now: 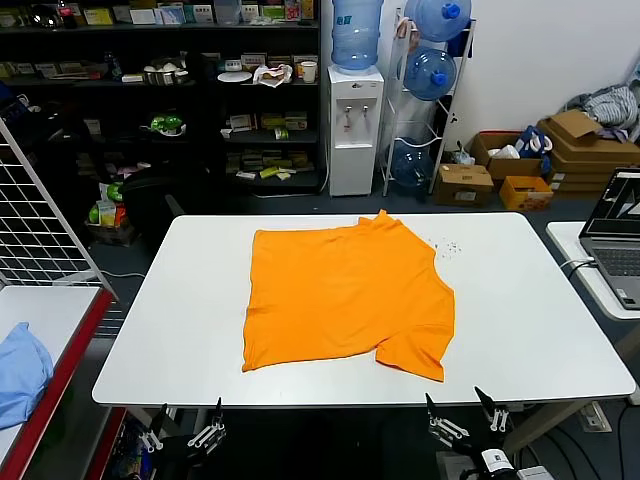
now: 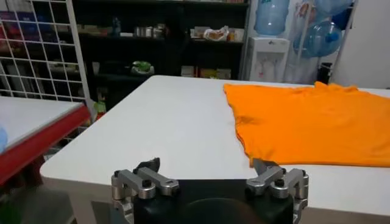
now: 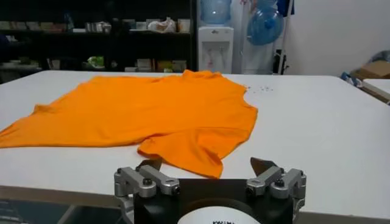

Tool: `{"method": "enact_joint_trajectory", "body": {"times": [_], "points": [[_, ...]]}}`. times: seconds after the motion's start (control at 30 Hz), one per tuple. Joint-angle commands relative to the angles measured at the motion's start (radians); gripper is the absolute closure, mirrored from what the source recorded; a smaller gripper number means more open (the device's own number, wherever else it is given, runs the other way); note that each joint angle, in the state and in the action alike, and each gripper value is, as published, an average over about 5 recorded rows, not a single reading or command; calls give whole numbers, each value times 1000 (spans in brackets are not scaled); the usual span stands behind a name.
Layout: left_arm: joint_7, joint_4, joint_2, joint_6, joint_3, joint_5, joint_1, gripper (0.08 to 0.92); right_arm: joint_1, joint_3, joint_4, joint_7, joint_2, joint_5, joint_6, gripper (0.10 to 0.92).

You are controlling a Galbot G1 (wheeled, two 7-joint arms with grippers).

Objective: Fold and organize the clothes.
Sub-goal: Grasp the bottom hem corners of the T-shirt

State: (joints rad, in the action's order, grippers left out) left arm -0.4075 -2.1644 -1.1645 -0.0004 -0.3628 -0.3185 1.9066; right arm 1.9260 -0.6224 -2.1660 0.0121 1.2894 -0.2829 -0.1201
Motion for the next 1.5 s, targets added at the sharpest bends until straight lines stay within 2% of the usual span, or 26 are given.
{"method": "enact_joint_trajectory", "body": {"times": [0.03,0.13,0.37,0.53,0.67,0.93,1.3,1.4,1.5], "points": [[2,-4,8,13,2,-18,-14,79,-5,1,-2,-11,1,0,-2,104],[5,2,18,38,12,-36,-59,79,-32,1,-4,-32,-7,-8,-35,104],[-6,79,72,119,70,-151,-260,79,-199,16,27,-99,-51,-61,-169,104],[-14,142,132,131,120,-211,-348,79,-268,43,76,-126,-62,-66,-213,104],[-23,175,132,142,158,-232,-399,79,-306,72,112,-153,-54,-58,-240,104],[-36,209,95,150,192,-239,-451,79,-372,135,177,-177,-10,-3,-269,104],[-54,222,70,165,220,-244,-466,79,-388,162,208,-182,2,11,-277,107],[-57,229,64,170,228,-243,-471,79,-392,168,216,-182,5,11,-276,130],[-61,236,61,177,236,-243,-477,89,-399,174,227,-182,10,10,-276,192]]}}
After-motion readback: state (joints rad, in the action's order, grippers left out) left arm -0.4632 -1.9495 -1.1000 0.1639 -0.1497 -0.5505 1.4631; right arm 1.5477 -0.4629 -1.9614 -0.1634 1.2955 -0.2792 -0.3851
